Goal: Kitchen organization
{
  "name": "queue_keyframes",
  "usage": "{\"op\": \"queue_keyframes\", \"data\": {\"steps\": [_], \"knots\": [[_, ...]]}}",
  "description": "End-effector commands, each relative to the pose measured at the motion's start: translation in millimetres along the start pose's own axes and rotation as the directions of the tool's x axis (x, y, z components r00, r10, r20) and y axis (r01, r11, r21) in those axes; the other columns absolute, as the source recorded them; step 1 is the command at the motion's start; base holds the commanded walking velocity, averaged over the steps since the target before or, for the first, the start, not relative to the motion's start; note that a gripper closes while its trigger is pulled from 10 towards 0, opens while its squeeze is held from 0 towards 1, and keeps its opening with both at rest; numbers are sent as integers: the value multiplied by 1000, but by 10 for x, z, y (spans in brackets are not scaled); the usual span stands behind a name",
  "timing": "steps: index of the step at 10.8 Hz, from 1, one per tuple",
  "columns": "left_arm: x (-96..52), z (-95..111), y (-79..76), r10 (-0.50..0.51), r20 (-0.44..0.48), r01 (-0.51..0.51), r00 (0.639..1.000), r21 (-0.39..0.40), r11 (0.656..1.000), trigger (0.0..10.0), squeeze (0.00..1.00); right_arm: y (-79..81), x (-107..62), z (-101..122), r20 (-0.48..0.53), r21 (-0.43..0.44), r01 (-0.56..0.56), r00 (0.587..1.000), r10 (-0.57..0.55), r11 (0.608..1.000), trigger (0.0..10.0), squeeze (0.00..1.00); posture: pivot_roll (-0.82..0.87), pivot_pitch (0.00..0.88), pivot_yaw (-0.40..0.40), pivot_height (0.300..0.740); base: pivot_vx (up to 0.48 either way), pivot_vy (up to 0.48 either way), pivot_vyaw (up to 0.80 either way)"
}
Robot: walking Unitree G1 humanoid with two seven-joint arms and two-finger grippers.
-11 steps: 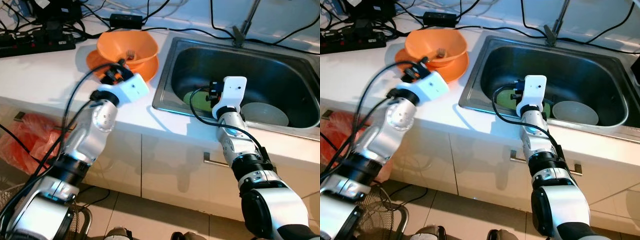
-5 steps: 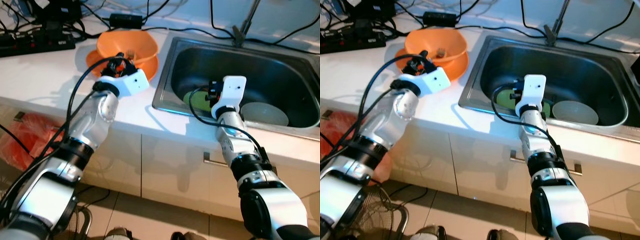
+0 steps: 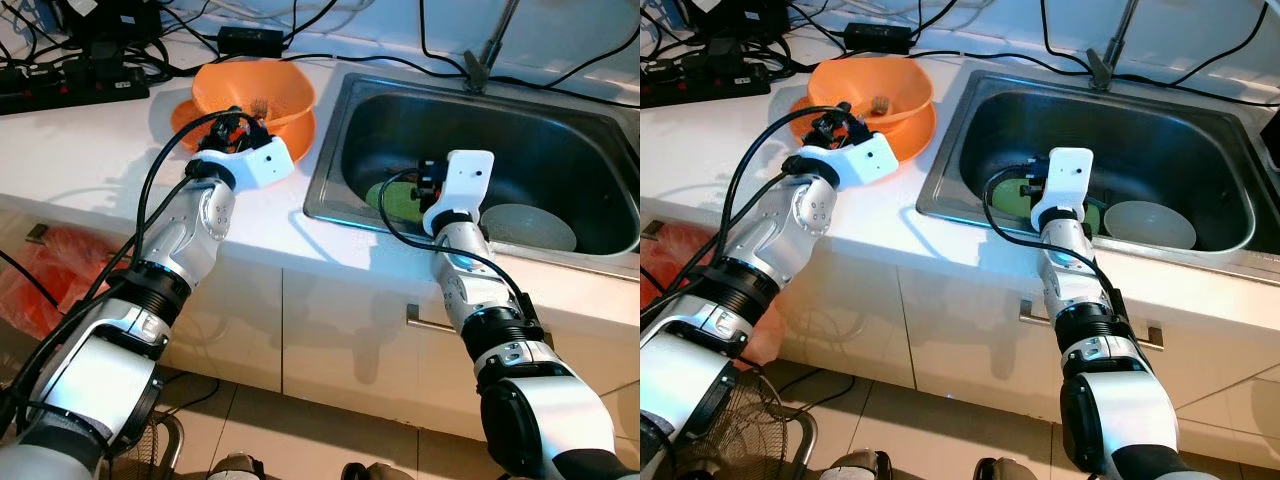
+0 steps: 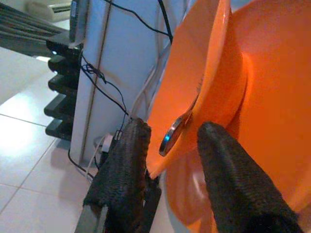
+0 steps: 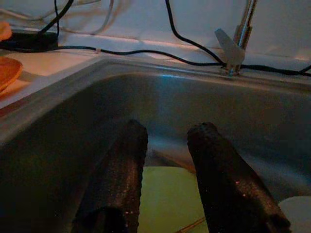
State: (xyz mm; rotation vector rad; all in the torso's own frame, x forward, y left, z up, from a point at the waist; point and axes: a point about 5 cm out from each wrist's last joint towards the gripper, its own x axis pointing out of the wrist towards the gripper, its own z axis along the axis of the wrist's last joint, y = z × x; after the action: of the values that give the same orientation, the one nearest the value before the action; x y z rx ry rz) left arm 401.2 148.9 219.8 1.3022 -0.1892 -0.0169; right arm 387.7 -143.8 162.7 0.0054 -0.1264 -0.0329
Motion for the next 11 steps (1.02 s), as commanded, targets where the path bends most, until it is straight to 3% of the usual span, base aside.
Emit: {"op": "queue_keyframes", "data": {"steps": [1, 8, 11], "knots": [[46, 82, 59, 20, 24, -21, 1000, 10, 1000, 0, 0, -57, -23, -34, -10, 7, 22, 1000, -22, 1000, 10000, 0, 76, 88, -55, 740, 0, 0, 0], [63, 83, 30, 18, 34, -18, 999, -9, 1000, 0, 0, -58, -27, -46, -18, 11, 23, 1000, -23, 1000, 10000, 0, 80, 86, -58, 740, 0, 0, 0], [63, 173, 146, 97, 97, -96, 991, -20, 995, 0, 0, -57, -29, -46, -17, 11, 24, 1000, -24, 1000, 10000, 0, 80, 86, -59, 740, 0, 0, 0]]}}
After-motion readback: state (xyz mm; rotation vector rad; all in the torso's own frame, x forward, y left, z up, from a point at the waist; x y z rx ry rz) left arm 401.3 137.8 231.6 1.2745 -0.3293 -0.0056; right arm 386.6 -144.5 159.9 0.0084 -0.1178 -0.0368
